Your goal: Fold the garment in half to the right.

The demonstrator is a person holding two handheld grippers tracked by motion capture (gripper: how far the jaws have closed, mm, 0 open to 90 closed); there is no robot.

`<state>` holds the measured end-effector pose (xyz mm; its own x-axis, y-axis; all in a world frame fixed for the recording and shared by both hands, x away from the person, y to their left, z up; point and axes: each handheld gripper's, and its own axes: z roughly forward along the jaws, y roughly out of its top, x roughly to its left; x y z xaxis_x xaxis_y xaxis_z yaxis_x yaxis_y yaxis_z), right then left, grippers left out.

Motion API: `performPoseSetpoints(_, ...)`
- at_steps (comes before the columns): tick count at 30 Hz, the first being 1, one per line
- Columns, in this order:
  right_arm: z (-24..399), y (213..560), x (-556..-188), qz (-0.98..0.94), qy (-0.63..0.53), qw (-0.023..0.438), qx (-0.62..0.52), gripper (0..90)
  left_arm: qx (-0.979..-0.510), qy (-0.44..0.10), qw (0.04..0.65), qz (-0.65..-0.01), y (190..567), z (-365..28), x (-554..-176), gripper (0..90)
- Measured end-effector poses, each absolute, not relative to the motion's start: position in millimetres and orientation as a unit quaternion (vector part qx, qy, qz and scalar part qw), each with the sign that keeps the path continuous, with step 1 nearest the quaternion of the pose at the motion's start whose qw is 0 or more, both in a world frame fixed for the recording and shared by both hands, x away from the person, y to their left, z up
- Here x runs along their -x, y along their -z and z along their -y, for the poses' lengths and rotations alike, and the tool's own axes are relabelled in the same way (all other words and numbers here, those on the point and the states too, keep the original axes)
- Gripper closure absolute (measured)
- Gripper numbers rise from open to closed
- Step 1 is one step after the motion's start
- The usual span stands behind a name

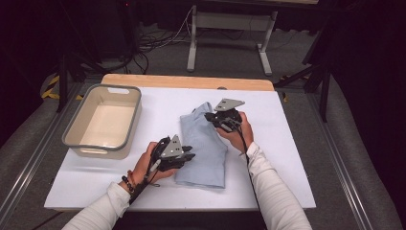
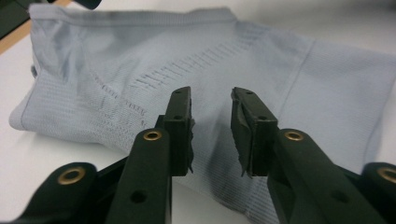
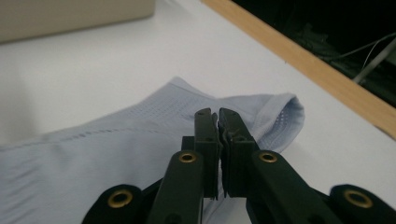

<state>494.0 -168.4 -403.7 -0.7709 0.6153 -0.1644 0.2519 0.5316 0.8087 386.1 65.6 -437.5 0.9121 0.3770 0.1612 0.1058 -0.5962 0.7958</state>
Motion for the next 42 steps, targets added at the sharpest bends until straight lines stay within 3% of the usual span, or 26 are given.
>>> performPoseSetpoints(4, 164.4, 425.3, -515.7, -0.856, -0.388, 0.198, -0.279, 86.2, -0.888, -0.142, 0.413, -0.145, 446.2, -65.3, -389.9, 69.6)
performPoseSetpoints(16, 169.2, 455.8, -536.2, -0.842, -0.372, 0.209, -0.331, 81.1, -0.891, -0.090, 0.416, -0.157, 457.4, -62.1, -393.7, 74.1)
performPoseSetpoints(21, 171.3, 447.1, -539.7, -0.819, -0.386, 0.231, -0.357, 56.2, -0.887, -0.085, 0.423, -0.162, 458.9, -62.1, -393.2, 74.1)
performPoseSetpoints(24, 170.0, 442.5, -547.4, -0.811, -0.389, 0.227, -0.373, 44.9, -0.888, -0.088, 0.422, -0.159, 459.0, -61.9, -392.1, 74.1)
performPoseSetpoints(26, 168.2, 443.4, -553.6, -0.812, -0.384, 0.213, -0.384, 42.0, -0.890, -0.089, 0.418, -0.159, 458.6, -61.7, -390.7, 74.1)
performPoseSetpoints(29, 164.3, 446.1, -560.9, -0.814, -0.391, 0.190, -0.385, 49.8, -0.892, -0.090, 0.416, -0.153, 458.9, -61.5, -390.5, 74.1)
performPoseSetpoints(33, 156.9, 449.3, -565.5, -0.827, -0.384, 0.172, -0.372, 72.5, -0.891, -0.091, 0.416, -0.154, 459.2, -61.8, -390.3, 74.2)
performPoseSetpoints(36, 153.8, 447.8, -565.0, -0.831, -0.388, 0.168, -0.361, 79.7, -0.891, -0.091, 0.417, -0.155, 459.6, -61.7, -390.3, 74.2)
performPoseSetpoints(42, 154.5, 428.4, -558.5, -0.814, -0.444, 0.185, -0.324, 79.9, -0.891, -0.092, 0.416, -0.154, 459.5, -61.3, -389.9, 74.3)
